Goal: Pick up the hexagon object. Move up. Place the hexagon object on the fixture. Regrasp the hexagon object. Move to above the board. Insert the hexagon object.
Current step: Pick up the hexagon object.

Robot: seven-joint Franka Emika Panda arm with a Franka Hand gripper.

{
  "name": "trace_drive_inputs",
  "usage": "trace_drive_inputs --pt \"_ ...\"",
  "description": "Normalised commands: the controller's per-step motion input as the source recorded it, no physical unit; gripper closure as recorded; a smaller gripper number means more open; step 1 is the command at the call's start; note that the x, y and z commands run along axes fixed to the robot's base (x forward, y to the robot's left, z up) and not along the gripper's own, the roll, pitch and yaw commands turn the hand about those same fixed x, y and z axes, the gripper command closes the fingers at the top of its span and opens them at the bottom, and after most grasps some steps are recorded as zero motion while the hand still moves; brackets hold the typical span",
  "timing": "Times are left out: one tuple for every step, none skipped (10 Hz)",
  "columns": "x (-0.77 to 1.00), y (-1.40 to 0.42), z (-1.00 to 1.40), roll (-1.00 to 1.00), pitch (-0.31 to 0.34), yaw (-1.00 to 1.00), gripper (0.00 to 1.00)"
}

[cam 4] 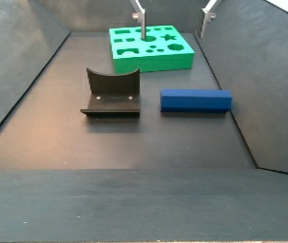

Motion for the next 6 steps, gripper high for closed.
trace_drive_inputs --pt "-0.11 0.00 0.00 0.00 0.000 -0.36 0.00" --pt "-0.10 0.00 -0.09 0.00 0.036 -0.83 0.00" --pt "0.00 0.00 -0.17 0.00 0.014 -1.00 0.00" --pt "0.00 0.00 -0.19 0.00 0.011 -1.00 0.00" --pt "0.00 0.00 -0.19 0.00 0.004 -1.00 0.00" --pt "0.00 0.00 -0.20 0.00 0.000 -1.00 0.00"
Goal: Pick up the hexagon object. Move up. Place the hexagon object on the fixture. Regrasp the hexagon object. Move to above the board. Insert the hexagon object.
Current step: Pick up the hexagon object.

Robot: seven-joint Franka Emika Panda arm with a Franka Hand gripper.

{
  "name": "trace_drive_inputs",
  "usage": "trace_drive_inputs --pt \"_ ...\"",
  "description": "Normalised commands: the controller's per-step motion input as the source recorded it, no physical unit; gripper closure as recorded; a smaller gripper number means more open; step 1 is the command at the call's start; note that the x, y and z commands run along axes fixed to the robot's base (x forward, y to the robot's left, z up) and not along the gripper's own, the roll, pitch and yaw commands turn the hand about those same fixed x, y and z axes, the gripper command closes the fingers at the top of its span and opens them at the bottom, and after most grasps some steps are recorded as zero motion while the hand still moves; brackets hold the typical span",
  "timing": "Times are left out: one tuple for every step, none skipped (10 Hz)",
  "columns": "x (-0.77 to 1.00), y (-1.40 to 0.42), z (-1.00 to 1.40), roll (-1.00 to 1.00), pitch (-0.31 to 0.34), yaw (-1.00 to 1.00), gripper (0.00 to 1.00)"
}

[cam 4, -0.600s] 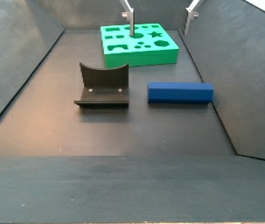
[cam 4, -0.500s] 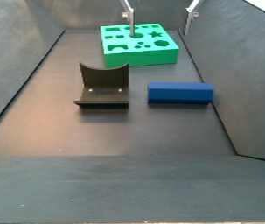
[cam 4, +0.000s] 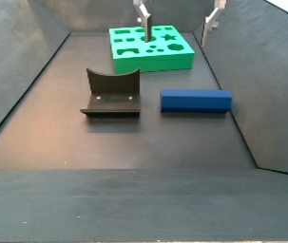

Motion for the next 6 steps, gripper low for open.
trace_drive_inputs --pt "0.00 0.00 -0.27 0.00 0.000 -1.00 0.00" --pt "0.00 0.00 -0.28 0.00 0.000 -1.00 0.00" --pt "0.00 0.00 -0.28 0.00 0.000 -1.00 0.00" --pt "0.00 0.00 -0.28 0.00 0.000 -1.00 0.00" --pt "0.00 0.00 -0.29 0.00 0.000 -1.00 0.00" --pt "0.00 0.00 -0.29 0.00 0.000 -1.00 0.00"
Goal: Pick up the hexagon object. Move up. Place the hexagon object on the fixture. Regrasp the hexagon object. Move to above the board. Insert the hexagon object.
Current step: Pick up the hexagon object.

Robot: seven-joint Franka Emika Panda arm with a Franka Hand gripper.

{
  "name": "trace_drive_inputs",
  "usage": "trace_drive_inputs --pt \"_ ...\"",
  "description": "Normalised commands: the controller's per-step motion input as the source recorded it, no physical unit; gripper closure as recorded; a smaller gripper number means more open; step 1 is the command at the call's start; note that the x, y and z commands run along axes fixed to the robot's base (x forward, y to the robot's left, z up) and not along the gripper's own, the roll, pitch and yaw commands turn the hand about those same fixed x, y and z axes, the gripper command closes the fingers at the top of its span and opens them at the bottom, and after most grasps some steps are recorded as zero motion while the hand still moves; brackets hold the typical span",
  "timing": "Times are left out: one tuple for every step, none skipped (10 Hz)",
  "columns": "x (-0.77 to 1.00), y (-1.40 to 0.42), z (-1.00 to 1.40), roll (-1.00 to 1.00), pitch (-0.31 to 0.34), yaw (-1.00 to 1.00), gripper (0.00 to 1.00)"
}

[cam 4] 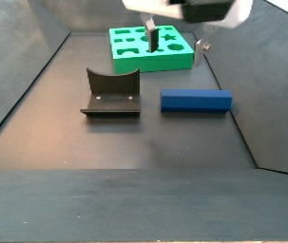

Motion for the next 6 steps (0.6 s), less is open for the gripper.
trace_drive_inputs --pt "0.00 0.00 -0.30 0.00 0.000 -1.00 0.00" --pt "0.00 0.00 -0.30 0.00 0.000 -1.00 0.00" --pt "0.00 0.00 -0.31 0.00 0.000 -1.00 0.00" --pt "0.00 0.00 -0.31 0.00 0.000 -1.00 0.00" --pt "0.00 0.00 -0.32 0.00 0.000 -1.00 0.00" --pt "0.00 0.00 -0.37 0.00 0.000 -1.00 0.00"
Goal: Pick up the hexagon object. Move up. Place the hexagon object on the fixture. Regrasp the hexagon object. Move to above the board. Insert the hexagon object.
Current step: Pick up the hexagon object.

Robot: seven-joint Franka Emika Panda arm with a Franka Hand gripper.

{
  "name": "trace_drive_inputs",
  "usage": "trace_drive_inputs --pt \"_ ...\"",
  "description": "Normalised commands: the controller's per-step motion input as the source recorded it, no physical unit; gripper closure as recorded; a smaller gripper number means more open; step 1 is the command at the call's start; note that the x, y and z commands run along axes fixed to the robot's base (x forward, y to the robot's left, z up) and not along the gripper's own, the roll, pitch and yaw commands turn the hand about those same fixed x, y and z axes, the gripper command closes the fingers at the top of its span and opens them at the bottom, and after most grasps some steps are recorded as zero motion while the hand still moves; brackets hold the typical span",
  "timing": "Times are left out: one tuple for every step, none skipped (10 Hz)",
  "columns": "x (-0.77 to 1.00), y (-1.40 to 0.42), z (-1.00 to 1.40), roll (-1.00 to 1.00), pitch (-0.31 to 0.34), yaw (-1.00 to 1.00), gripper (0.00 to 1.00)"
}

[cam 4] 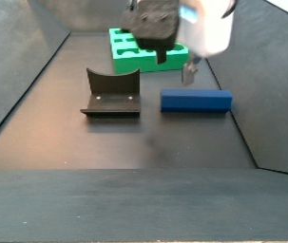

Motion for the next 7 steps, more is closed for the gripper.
trace_drive_inputs --pt "0.00 0.00 -0.41 0.00 0.000 -1.00 0.00" --pt "0.00 0.00 -0.41 0.00 0.000 -1.00 0.00" --pt "0.00 0.00 -0.42 0.00 0.000 -1.00 0.00" --pt "0.00 0.00 -0.42 0.00 0.000 -1.00 0.00" --pt "0.00 0.00 -0.43 0.00 0.000 -1.00 0.00" --pt "0.00 0.00 -0.46 0.00 0.000 -1.00 0.00" --pt "0.00 0.00 -0.52 0.00 -0.001 -1.00 0.00"
